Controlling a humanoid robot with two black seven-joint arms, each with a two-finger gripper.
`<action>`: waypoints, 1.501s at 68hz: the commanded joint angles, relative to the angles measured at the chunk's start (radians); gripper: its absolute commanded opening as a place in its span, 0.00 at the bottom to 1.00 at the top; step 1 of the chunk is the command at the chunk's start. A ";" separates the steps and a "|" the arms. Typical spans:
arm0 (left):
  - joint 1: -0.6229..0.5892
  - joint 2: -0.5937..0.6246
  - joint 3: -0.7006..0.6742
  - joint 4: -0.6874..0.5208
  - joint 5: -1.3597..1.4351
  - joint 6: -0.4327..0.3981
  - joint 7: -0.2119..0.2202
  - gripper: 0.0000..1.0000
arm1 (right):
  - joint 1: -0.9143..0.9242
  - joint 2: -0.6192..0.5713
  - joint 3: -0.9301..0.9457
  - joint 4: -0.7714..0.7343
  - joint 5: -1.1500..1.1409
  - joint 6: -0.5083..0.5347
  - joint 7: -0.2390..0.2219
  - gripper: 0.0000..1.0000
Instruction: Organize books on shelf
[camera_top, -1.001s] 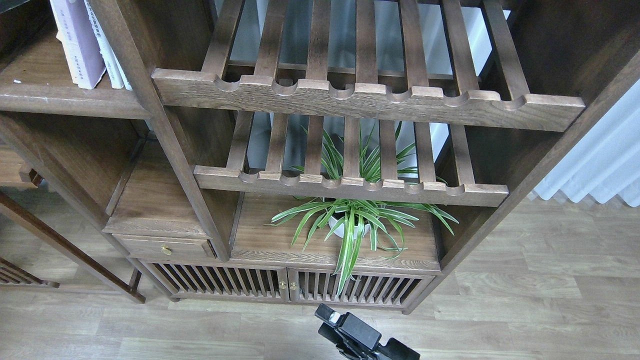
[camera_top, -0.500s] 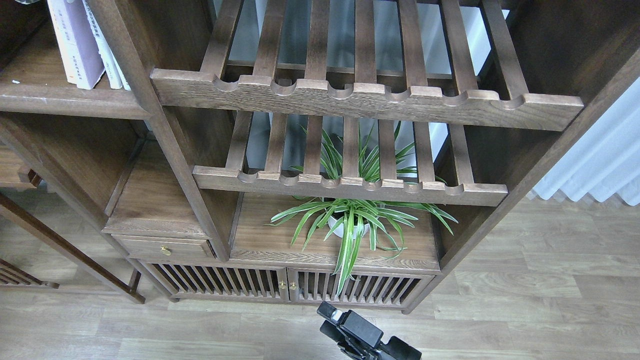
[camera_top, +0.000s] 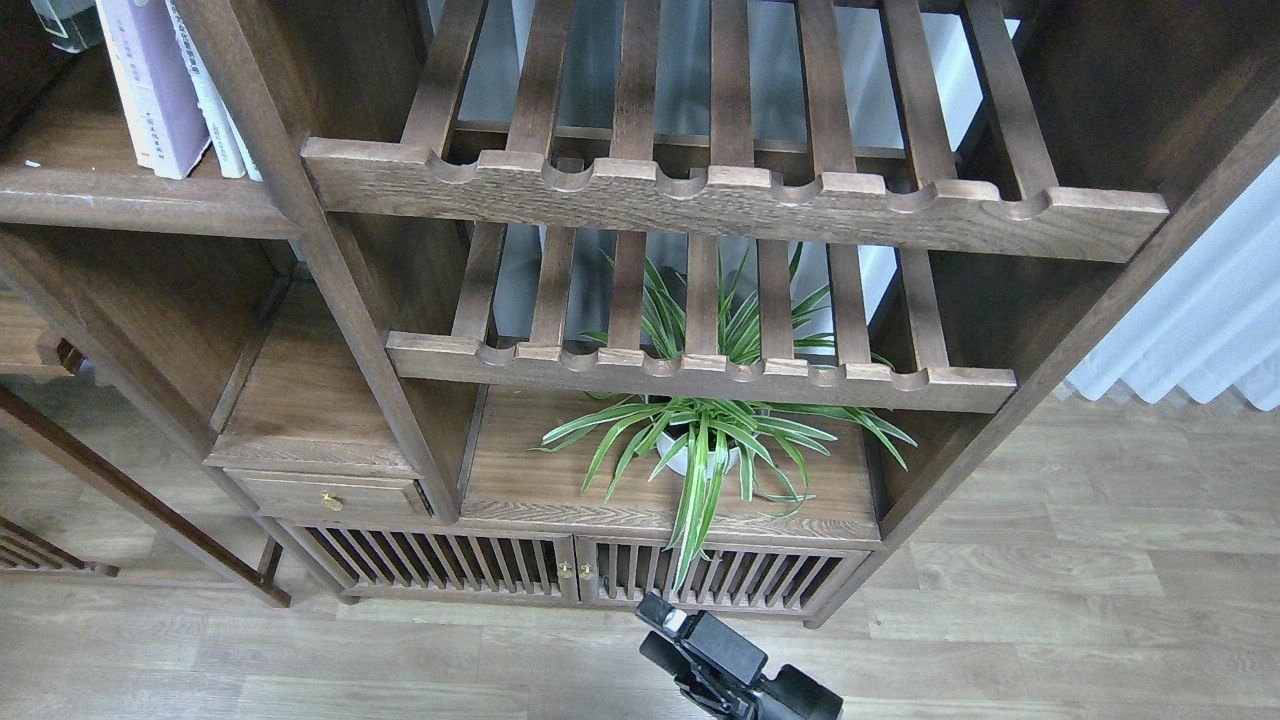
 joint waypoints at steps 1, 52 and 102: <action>0.038 -0.015 -0.013 -0.006 0.000 0.000 -0.016 0.02 | 0.000 0.001 0.001 -0.001 0.004 0.000 0.000 1.00; 0.234 -0.055 -0.148 -0.087 0.008 0.000 -0.029 0.02 | -0.004 0.005 0.001 -0.001 0.012 0.000 0.002 1.00; 0.093 -0.067 0.017 0.048 0.015 0.000 -0.059 0.01 | -0.002 0.002 0.000 0.002 0.061 0.000 0.000 1.00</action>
